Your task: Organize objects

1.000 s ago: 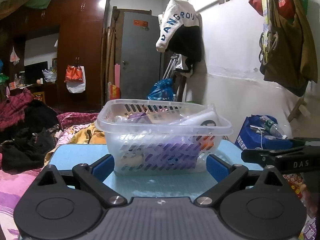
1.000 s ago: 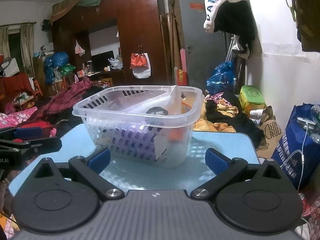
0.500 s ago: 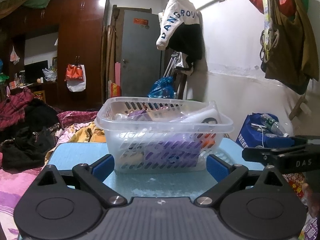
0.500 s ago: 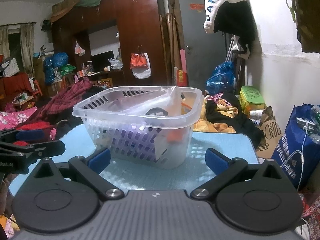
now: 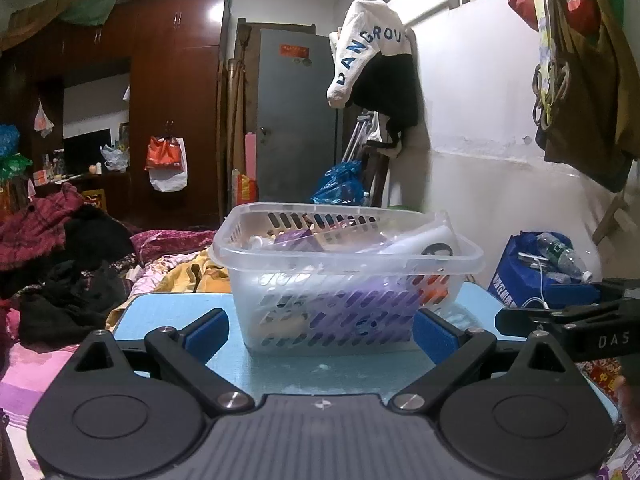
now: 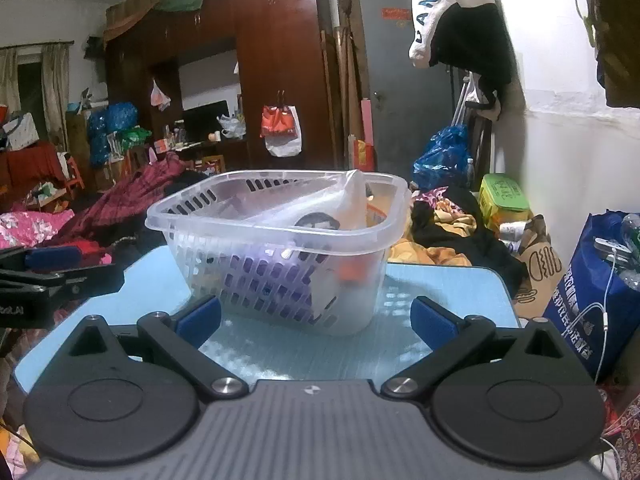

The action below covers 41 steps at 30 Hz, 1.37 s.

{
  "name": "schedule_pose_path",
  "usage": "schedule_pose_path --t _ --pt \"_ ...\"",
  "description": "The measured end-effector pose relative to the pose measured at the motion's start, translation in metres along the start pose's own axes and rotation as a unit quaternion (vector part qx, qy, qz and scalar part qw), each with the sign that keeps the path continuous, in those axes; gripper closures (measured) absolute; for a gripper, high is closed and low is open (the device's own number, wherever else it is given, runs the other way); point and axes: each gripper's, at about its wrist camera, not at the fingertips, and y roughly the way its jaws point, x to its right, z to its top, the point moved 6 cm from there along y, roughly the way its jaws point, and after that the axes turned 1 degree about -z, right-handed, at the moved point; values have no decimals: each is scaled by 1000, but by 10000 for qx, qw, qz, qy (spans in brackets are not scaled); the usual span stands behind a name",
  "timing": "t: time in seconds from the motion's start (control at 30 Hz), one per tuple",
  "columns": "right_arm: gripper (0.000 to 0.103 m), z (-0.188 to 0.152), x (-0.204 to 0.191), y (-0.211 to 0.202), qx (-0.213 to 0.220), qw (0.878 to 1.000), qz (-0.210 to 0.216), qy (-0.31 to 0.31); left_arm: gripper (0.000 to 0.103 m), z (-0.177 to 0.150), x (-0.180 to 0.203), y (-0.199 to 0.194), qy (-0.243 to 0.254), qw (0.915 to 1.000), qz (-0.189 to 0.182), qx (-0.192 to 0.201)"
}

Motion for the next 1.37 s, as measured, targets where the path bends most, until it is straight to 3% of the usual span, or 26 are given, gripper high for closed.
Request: schedule_pose_path --t 1.37 --pt "0 -2 -9 -7 92 9997 -7 -241 4 -10 18 13 333 9992 141 -188"
